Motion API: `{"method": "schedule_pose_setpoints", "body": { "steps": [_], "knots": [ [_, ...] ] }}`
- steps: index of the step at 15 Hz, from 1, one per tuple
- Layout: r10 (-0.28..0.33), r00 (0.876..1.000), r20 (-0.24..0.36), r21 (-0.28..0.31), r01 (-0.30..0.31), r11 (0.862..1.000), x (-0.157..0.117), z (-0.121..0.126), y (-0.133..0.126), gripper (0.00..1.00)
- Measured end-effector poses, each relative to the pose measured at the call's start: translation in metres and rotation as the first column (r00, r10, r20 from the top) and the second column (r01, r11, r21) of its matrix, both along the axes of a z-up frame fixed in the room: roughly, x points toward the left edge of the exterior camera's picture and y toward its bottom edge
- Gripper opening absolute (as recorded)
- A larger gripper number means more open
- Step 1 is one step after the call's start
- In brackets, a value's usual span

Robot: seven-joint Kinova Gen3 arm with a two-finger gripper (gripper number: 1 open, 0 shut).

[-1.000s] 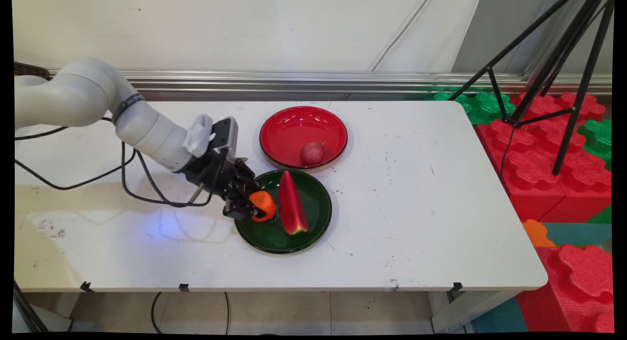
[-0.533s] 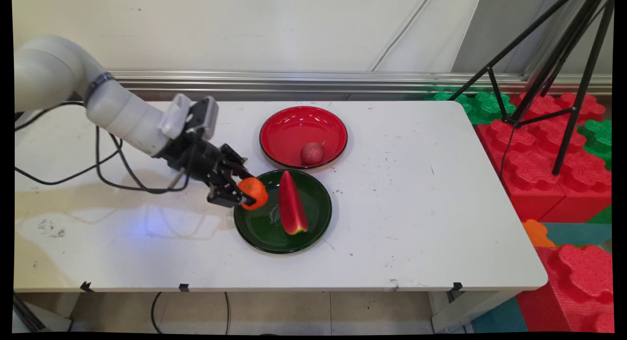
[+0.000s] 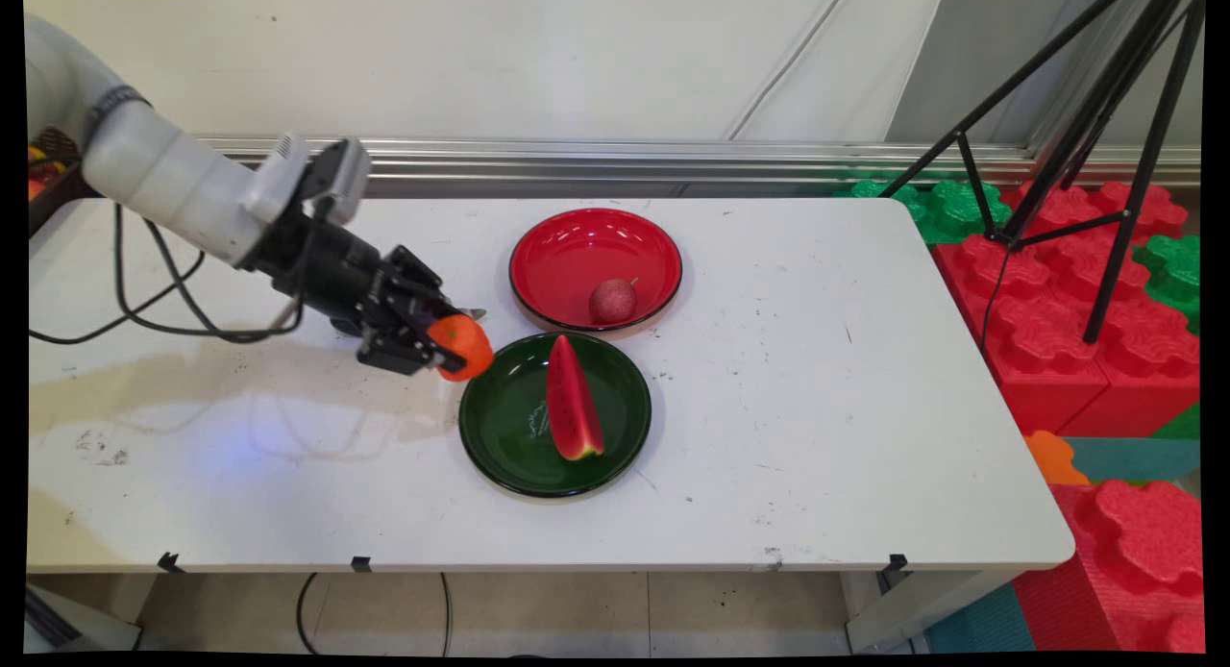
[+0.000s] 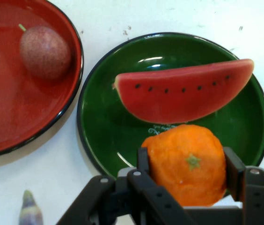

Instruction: Place the picked object on the table

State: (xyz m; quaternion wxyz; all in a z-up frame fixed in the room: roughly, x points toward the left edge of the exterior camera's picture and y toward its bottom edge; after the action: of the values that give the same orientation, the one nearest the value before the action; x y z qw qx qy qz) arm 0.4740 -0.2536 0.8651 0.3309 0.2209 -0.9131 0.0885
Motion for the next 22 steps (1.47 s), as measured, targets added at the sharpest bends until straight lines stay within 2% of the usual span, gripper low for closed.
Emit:
{"method": "schedule_pose_setpoints", "body": {
  "steps": [3,8,22],
  "knots": [
    [0.008,1.000,0.027,0.008,-0.008,1.000,0.020,0.010,0.004,0.00],
    [0.006,0.996,0.089,0.040,-0.010,0.999,0.048,0.007,0.010,0.00],
    [0.021,0.982,0.188,0.087,-0.038,0.995,0.084,-0.048,0.001,0.00]
  ]
}}
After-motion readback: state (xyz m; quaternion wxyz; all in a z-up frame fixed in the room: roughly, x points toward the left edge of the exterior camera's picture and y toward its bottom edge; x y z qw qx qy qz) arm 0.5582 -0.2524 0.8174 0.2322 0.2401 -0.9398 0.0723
